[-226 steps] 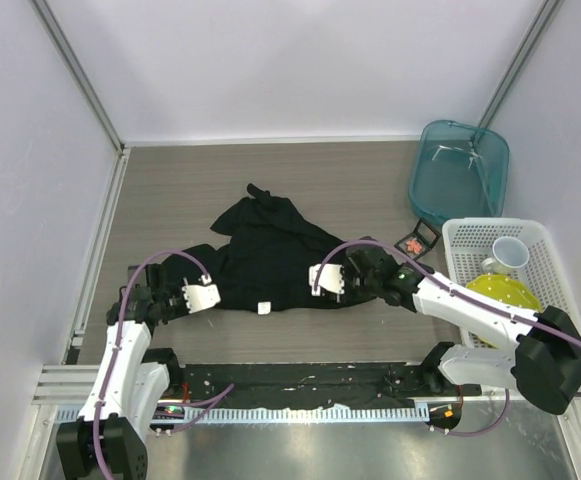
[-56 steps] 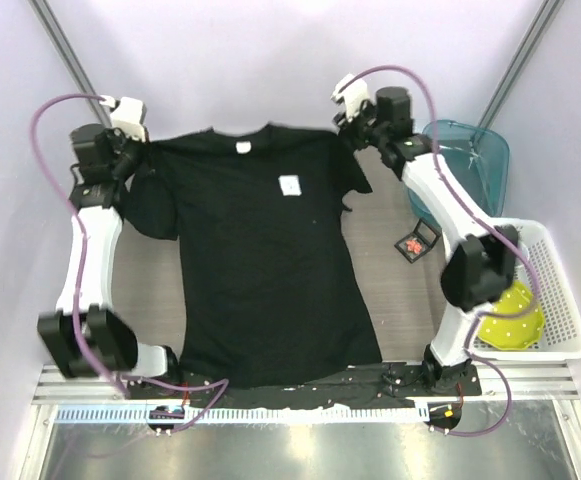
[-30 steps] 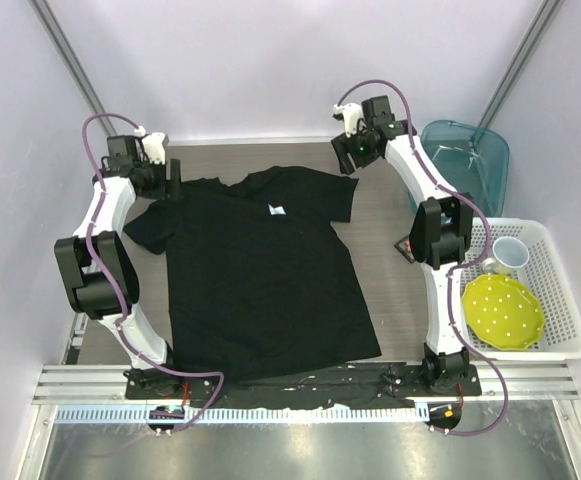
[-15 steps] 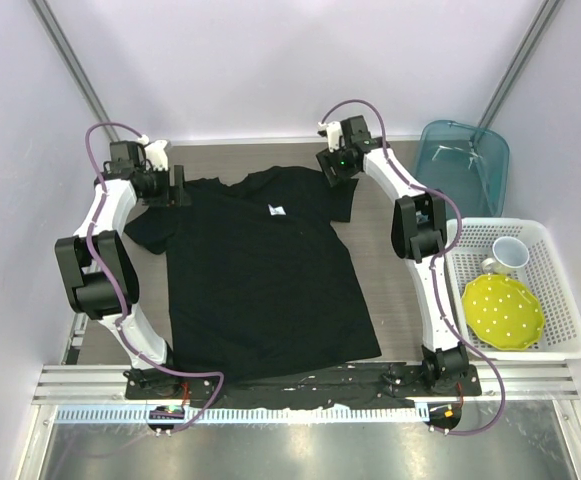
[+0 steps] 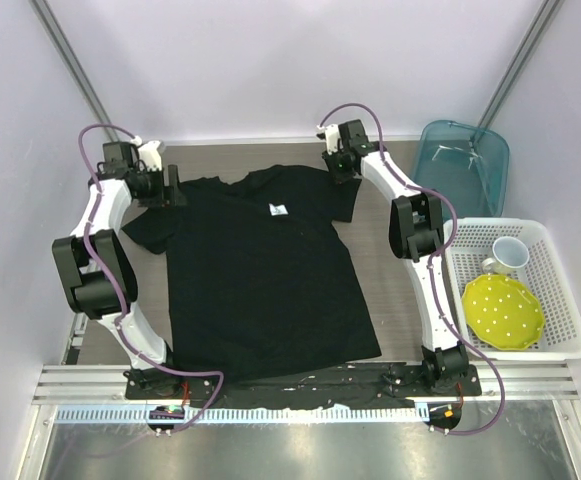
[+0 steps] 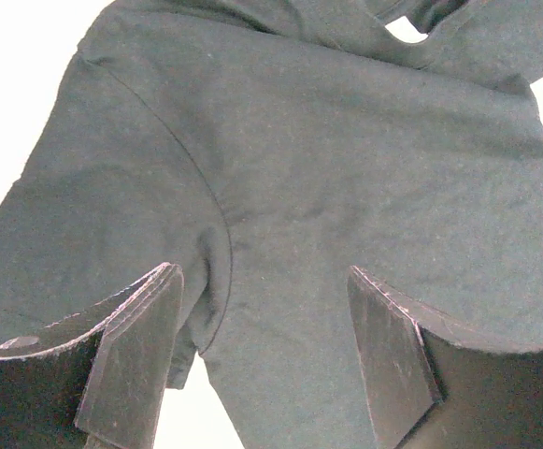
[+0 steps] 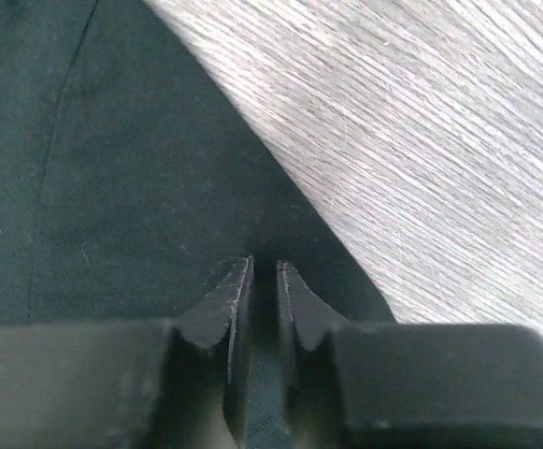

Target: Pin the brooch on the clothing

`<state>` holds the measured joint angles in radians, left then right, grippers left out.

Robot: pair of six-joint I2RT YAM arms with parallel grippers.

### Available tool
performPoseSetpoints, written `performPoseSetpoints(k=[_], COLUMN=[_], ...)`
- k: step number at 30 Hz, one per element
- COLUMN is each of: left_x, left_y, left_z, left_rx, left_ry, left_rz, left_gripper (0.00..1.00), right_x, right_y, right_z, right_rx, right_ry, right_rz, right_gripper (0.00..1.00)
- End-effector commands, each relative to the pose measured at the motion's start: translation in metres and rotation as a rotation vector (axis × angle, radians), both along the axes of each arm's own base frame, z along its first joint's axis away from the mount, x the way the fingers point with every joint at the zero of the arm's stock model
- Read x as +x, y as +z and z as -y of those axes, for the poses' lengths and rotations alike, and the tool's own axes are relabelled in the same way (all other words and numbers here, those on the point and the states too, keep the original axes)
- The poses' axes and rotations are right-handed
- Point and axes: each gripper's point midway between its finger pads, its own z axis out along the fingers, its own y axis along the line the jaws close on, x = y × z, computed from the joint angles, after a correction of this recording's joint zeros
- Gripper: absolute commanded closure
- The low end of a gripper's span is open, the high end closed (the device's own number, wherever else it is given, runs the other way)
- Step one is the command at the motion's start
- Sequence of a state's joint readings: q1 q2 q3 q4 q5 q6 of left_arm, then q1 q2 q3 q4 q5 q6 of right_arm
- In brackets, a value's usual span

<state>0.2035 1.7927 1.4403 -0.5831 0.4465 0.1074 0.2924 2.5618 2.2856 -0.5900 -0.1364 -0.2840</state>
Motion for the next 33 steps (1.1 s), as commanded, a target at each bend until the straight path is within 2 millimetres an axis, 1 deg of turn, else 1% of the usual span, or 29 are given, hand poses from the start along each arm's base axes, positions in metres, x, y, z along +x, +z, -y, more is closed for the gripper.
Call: performPoseSetpoints(k=[1,2,3,4,6,7,8,9,10,11,12,13,14,15,16,17,18,19,21,22,23,24,25,28,29,30,31,32,33], left_x=[0.011,0.013,0.013,0.013,0.016,0.017,0.018,0.021,0.021,0.023,0.024,0.025,0.027,0.029,0.03,0.031,0.032,0.034,0.034,0.032,0.033,0.033,0.033,0.038,0.044,0.048,0.051,0.055,0.062], left_y=[0.01,0.011,0.009,0.007,0.006,0.004,0.0,0.0,-0.003,-0.007,-0.008,-0.009,-0.011,-0.014,-0.016,-0.017,-0.022,-0.023,-0.028,-0.03,-0.031,-0.034,-0.037,-0.044,-0.043,-0.045,-0.044,-0.053,-0.051], left_z=[-0.014,-0.016,-0.021,-0.024,-0.028,-0.03,-0.031,-0.033,-0.035,-0.036,-0.035,-0.038,-0.039,-0.039,-0.04,-0.041,-0.041,-0.042,-0.042,-0.041,-0.04,-0.04,-0.038,-0.041,-0.044,-0.046,-0.048,-0.049,-0.051], left_rx=[-0.022,-0.02,-0.011,-0.009,0.013,0.015,0.014,0.017,0.022,0.02,0.02,0.023,0.025,0.024,0.025,0.026,0.024,0.023,0.02,0.014,0.006,0.003,-0.001,-0.007,-0.002,0.004,0.004,0.0,0.008], left_ry=[0.045,0.051,0.063,0.073,0.087,0.092,0.103,0.11,0.12,0.128,0.129,0.139,0.146,0.147,0.152,0.155,0.161,0.162,0.169,0.172,0.17,0.17,0.171,0.199,0.206,0.217,0.223,0.231,0.235], left_rz=[0.016,0.018,0.01,0.003,0.004,0.002,-0.011,-0.01,-0.021,-0.032,-0.032,-0.033,-0.035,-0.038,-0.043,-0.044,-0.055,-0.055,-0.068,-0.075,-0.073,-0.076,-0.082,-0.087,-0.071,-0.067,-0.06,-0.074,-0.061], left_gripper=[0.26,0.26,0.26,0.26,0.26,0.26,0.26,0.26,0.26,0.27,0.28,0.28,0.3,0.31,0.32,0.33,0.33,0.33,0.34,0.34,0.35,0.35,0.35,0.38,0.39,0.4,0.41,0.42,0.42], right_x=[-0.006,-0.003,-0.001,0.003,0.011,0.017,0.02,0.024,0.027,0.028,0.029,0.031,0.03,0.03,0.031,0.029,0.029,0.028,0.028,0.028,0.028,0.028,0.028,0.029,0.029,0.027,0.025,0.021,0.014], right_y=[-0.018,-0.017,-0.016,-0.014,-0.004,0.001,0.004,0.008,0.011,0.012,0.014,0.017,0.014,0.017,0.019,0.015,0.015,0.013,0.014,0.018,0.019,0.022,0.026,0.045,0.06,0.065,0.072,0.078,0.092], right_z=[0.014,0.021,0.027,0.037,0.052,0.063,0.067,0.081,0.091,0.095,0.103,0.106,0.112,0.115,0.116,0.115,0.115,0.113,0.112,0.11,0.109,0.107,0.106,0.101,0.096,0.095,0.087,0.079,0.073], right_rx=[-0.057,-0.074,-0.078,-0.084,-0.102,-0.104,-0.101,-0.143,-0.148,-0.157,-0.171,-0.17,-0.173,-0.175,-0.173,-0.179,-0.18,-0.175,-0.168,-0.159,-0.155,-0.15,-0.141,-0.113,-0.091,-0.084,-0.049,-0.02,0.002], right_ry=[-0.005,-0.026,-0.044,-0.07,-0.115,-0.146,-0.156,-0.203,-0.232,-0.245,-0.269,-0.279,-0.291,-0.299,-0.299,-0.292,-0.289,-0.28,-0.272,-0.268,-0.262,-0.256,-0.25,-0.235,-0.22,-0.216,-0.19,-0.163,-0.141], right_rz=[-0.046,-0.038,-0.035,-0.028,0.001,0.021,0.029,0.052,0.063,0.068,0.074,0.083,0.075,0.082,0.089,0.083,0.083,0.076,0.074,0.078,0.077,0.082,0.088,0.113,0.132,0.132,0.133,0.127,0.128], right_gripper=[0.9,0.99,0.99,0.99,0.99,0.99,0.99,0.99,0.99,0.99,0.99,0.99,0.99,0.99,0.99,0.99,0.99,0.88,0.75,0.62,0.56,0.52,0.43,0.34,0.33,0.32,0.31,0.31,0.3])
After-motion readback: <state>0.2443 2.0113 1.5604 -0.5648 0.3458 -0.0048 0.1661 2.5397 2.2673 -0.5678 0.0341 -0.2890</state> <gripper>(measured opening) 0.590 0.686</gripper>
